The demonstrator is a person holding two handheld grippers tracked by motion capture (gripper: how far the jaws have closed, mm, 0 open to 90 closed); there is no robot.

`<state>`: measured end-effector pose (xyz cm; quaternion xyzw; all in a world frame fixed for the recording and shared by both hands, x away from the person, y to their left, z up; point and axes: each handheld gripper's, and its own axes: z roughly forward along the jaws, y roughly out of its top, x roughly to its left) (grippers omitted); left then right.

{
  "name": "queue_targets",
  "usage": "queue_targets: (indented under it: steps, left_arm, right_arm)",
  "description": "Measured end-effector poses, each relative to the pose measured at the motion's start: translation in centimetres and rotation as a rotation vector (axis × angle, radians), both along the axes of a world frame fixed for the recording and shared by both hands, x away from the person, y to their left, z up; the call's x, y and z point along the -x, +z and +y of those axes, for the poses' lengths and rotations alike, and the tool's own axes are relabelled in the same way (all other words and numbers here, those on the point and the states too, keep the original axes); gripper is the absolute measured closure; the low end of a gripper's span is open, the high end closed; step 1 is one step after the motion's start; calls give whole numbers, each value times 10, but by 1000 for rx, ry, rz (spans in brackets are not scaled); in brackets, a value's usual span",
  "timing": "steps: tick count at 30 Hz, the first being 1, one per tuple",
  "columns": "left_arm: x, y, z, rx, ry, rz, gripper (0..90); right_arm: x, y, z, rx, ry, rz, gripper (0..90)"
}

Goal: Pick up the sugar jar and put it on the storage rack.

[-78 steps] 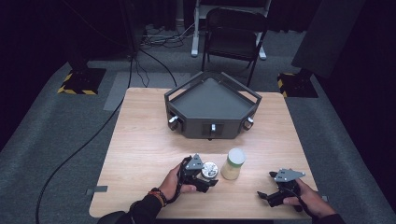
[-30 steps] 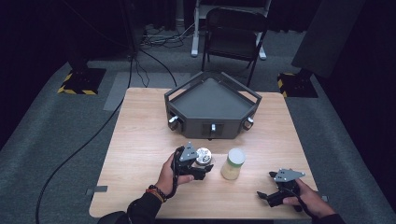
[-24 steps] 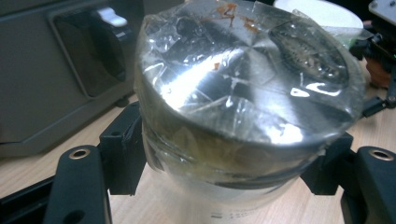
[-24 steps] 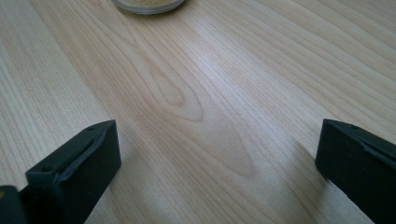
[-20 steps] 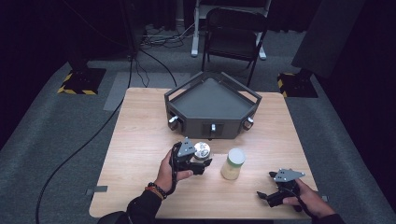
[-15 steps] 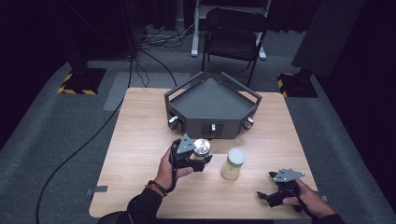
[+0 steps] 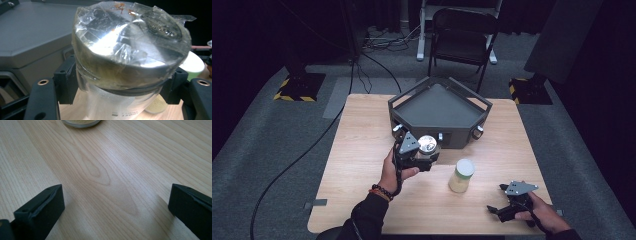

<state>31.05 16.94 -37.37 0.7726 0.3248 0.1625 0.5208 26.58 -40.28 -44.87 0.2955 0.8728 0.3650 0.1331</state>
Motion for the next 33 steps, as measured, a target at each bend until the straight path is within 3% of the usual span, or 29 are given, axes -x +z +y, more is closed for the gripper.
queue_targets:
  steps: [7, 19, 33]
  left_arm:
    - [-5, 12, -4, -12, 15, -9, 296]
    - [-21, 38, -6, 7, 34, -47, 297]
    - [-35, 57, -12, 15, 55, -76, 298]
  right_arm:
    - [0, 0, 0, -1, 3, 1, 0]
    - [0, 0, 0, -1, 3, 1, 0]
    - [0, 0, 0, -1, 3, 2, 0]
